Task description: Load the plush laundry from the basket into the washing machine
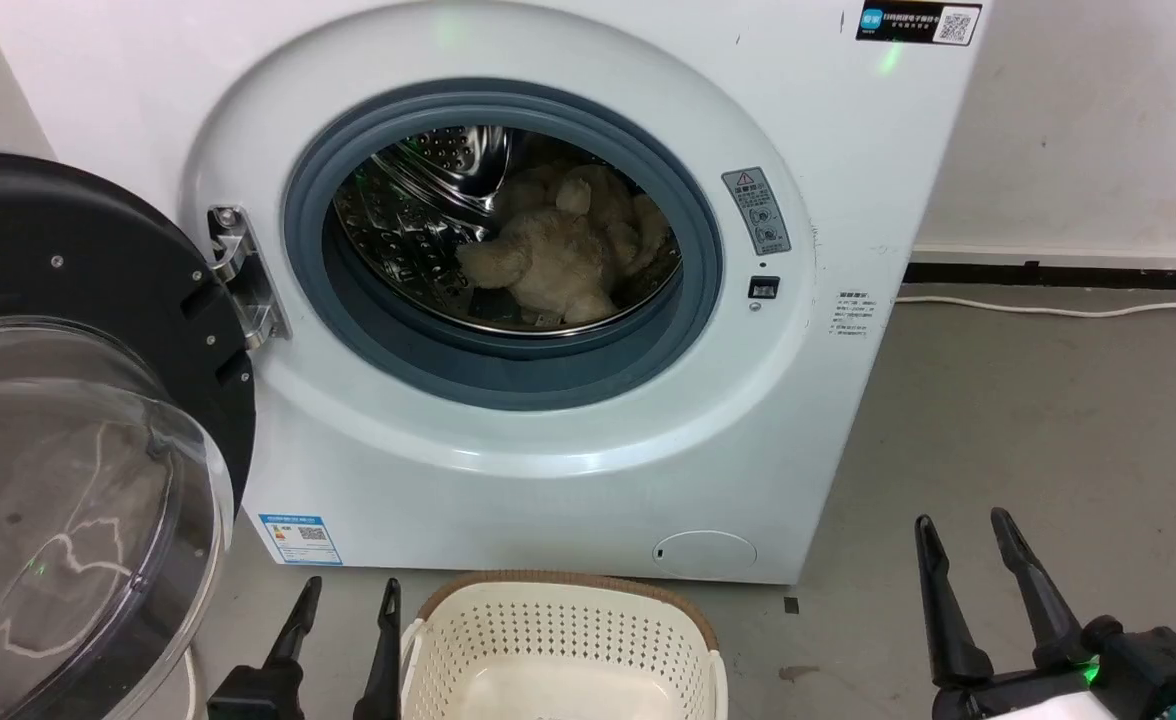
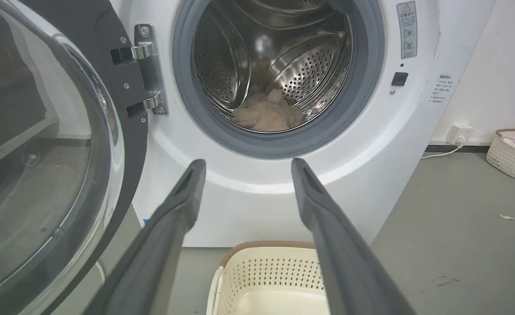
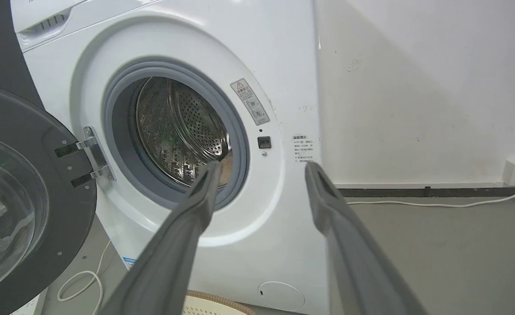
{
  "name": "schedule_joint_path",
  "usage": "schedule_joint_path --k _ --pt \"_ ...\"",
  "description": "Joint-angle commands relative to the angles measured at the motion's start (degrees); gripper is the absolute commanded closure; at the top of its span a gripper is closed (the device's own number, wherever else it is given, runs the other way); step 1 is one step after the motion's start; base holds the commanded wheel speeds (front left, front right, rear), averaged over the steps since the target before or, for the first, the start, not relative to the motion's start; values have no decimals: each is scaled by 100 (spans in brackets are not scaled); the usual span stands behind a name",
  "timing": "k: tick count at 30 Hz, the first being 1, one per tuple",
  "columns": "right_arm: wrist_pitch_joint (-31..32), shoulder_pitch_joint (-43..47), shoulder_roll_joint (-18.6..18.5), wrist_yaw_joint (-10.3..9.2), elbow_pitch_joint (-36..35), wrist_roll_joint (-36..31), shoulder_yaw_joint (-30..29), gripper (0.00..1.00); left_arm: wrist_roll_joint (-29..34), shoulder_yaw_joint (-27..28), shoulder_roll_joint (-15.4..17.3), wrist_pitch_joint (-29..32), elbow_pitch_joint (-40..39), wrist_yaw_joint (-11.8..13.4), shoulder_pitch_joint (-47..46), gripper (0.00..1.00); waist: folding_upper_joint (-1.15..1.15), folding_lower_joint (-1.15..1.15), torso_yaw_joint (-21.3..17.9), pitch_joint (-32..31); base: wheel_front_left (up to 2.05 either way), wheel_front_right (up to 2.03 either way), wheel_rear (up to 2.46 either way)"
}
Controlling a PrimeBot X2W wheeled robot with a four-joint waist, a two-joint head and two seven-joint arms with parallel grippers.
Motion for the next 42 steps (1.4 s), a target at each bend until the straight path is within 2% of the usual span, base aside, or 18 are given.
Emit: schedule_joint_path --k 1,2,42 --pt "-23 94 -5 5 -9 -27 24 0 31 2 -12 -30 -16 -42 43 0 0 0 -2 6 0 0 0" --pt "4 -3 0 0 1 -1 13 100 -1 -2 -3 5 -6 -22 -2 100 0 0 -2 4 0 0 0" --pt "462 -182 -1 1 43 -393 -64 100 247 154 -107 459 -249 -11 -168 100 0 0 11 94 0 0 0"
